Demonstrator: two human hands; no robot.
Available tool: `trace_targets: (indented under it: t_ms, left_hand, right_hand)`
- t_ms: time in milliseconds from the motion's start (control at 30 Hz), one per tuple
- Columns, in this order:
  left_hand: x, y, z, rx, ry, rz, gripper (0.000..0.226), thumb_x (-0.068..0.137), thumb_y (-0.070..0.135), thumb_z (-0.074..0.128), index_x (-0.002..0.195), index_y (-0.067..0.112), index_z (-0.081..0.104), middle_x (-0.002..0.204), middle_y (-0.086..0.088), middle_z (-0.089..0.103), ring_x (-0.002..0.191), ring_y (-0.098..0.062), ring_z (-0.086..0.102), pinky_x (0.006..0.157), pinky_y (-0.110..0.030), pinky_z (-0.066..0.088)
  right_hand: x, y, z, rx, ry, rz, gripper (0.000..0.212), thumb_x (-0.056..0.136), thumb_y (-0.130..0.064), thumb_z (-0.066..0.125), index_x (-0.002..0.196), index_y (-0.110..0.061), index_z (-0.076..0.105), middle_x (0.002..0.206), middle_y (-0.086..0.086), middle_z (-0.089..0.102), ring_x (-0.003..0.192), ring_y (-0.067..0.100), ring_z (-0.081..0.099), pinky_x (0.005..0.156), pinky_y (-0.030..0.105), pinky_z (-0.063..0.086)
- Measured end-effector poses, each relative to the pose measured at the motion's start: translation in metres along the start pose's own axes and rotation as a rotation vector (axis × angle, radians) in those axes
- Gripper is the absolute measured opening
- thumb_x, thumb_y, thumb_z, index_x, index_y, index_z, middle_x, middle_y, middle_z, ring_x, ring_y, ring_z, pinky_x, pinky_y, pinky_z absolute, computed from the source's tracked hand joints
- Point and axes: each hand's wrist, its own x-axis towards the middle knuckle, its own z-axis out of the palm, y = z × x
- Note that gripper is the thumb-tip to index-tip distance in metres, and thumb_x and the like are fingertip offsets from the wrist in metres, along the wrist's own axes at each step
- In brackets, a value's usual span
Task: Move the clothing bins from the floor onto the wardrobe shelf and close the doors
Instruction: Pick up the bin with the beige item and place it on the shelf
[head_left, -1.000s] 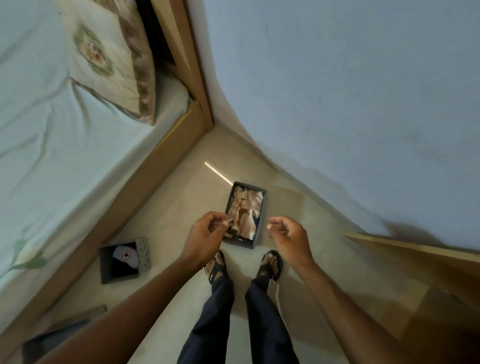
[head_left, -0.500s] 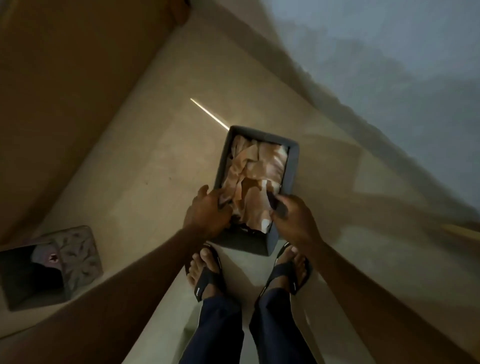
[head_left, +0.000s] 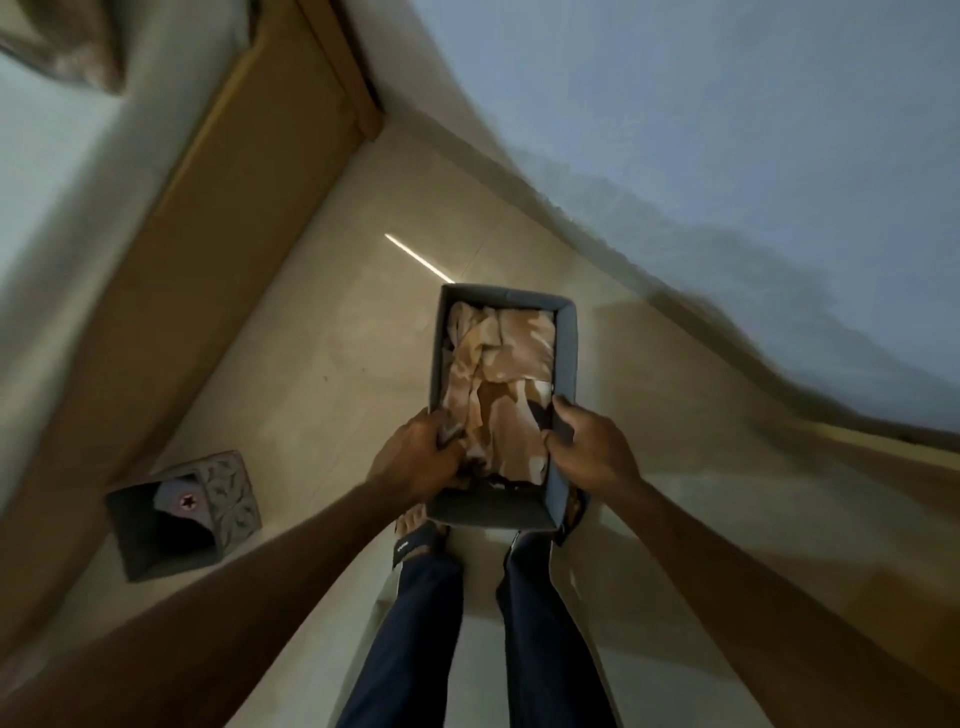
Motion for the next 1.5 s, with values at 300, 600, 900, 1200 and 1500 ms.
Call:
trace_targets:
  t_ms: [300,600,900,1200,1500]
  left_hand:
    - [-0.224,0.092,-0.086,0.118,-0.091,0.243,0.028,0.094,0.041,0.051,0.116,0.026,0.058,0.11,0.003,0.064,0.092,-0.014,0.06,0.076,-0.027,0.048]
    - [-0.418,0.169,-0.097,0.271,-0.256,0.528,0.034,0.093,0.041,0.053,0.123,0.025,0.058,0.115,-0.002,0.067,0.096,-0.012,0.062,0.084,-0.027,0.054]
    - [-0.514,0.3,-0.001,0.643,-0.289,0.955,0.031,0.092,0.033,0.048,0.118,0.022,0.064,0.111,-0.007,0.071,0.097,-0.026,0.068,0.079,-0.031,0.053]
    - [-0.599,0.431,0.103,0.564,-0.372,1.211,0.022,0.095,0.024,0.049,0.105,0.029,0.067,0.093,0.007,0.069,0.08,-0.009,0.063,0.063,-0.016,0.048]
    - [-0.641,0.544,0.181,0.576,-0.37,1.429,0.021,0.088,0.02,0.049,0.086,0.026,0.069,0.074,0.01,0.068,0.064,-0.005,0.061,0.047,-0.011,0.037]
  right_hand:
    - [-0.258,-0.048,-0.072,0.15,0.213,0.066,0.057,0.092,-0.03,0.055,0.146,-0.02,0.04,0.135,0.013,0.059,0.12,0.032,0.057,0.095,0.035,0.047]
    - [-0.502,-0.033,-0.075,0.373,0.47,0.215,0.06,0.091,-0.024,0.054,0.148,-0.021,0.037,0.132,0.009,0.062,0.114,0.027,0.062,0.087,0.03,0.051]
    - [-0.641,0.067,-0.084,0.637,0.922,0.416,0.058,0.092,-0.012,0.051,0.147,-0.024,0.039,0.115,0.006,0.069,0.087,0.018,0.065,0.072,0.028,0.05]
    - [-0.756,0.162,-0.144,0.738,1.348,0.416,0.054,0.094,-0.006,0.047,0.144,-0.026,0.043,0.055,-0.013,0.042,0.042,0.006,0.034,0.04,0.015,0.027]
    - [-0.811,0.238,-0.208,0.769,1.556,0.453,0.052,0.093,-0.006,0.044,0.14,-0.028,0.049,0.072,0.014,0.069,0.052,0.023,0.056,0.051,0.031,0.045]
